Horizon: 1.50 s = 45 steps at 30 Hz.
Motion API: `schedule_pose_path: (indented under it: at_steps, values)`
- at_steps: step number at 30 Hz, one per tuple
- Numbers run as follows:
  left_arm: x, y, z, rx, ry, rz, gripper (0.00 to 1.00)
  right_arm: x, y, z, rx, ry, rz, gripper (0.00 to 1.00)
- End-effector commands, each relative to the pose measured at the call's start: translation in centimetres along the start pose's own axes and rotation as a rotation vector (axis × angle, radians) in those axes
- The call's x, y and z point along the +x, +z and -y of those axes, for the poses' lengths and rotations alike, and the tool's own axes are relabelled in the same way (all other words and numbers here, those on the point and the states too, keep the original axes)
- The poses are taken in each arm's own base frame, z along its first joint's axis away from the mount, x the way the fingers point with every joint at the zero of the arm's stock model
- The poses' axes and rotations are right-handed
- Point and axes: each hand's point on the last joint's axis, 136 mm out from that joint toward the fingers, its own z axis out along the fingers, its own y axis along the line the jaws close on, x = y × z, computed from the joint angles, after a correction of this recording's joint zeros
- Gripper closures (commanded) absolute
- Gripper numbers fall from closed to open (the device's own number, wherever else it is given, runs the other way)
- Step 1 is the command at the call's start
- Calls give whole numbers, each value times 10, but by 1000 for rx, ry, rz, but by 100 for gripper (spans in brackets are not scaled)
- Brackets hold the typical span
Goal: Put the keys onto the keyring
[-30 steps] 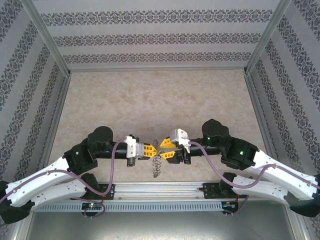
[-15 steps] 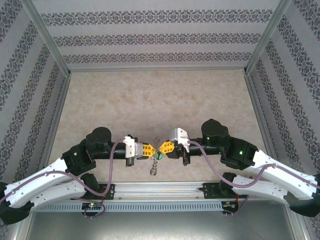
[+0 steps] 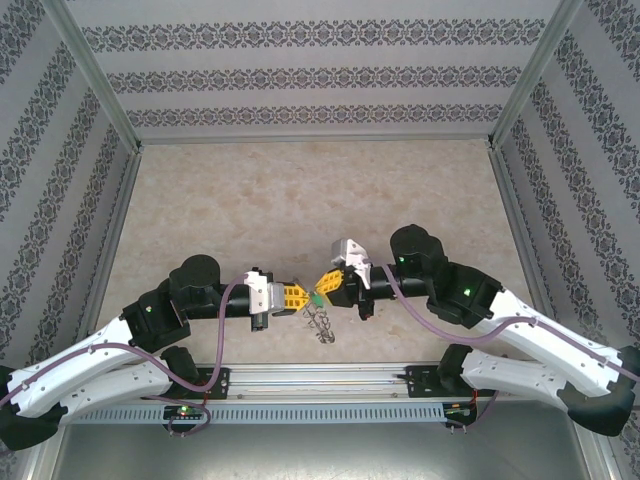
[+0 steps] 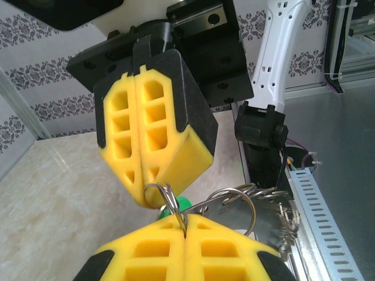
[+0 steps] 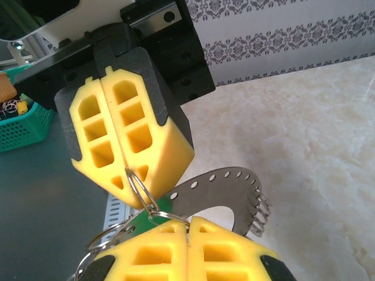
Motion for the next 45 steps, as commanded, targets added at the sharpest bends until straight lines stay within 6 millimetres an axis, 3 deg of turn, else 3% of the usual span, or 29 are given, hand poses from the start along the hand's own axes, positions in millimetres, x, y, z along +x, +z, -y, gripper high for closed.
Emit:
schedule_pose_path:
  at_steps: [1, 13, 22, 26, 31, 34, 39, 45]
  values:
    - [-21, -4, 8, 42, 54, 81, 100, -2, 1, 4, 0, 31, -9, 100]
    - [-15, -4, -6, -41, 73, 46, 100, 7, 5, -9, -89, 37, -43, 100]
    - [-15, 2, -2, -2, 64, 47, 100, 5, 8, -5, -73, 24, -52, 100]
    - [-16, -3, -1, -6, 65, 51, 100, 3, -8, 5, 46, -30, -7, 71]
    - [-15, -5, 2, 1, 56, 53, 100, -3, -34, -10, 86, -173, 121, 56]
    - [-15, -4, 5, 21, 50, 56, 100, -3, -37, -23, 59, -243, 153, 52]
    - [-15, 0, 8, 51, 38, 57, 100, -6, -22, -29, 33, -306, 133, 48]
    - [-14, 2, 9, 64, 33, 59, 100, -12, -10, -28, 32, -326, 136, 54]
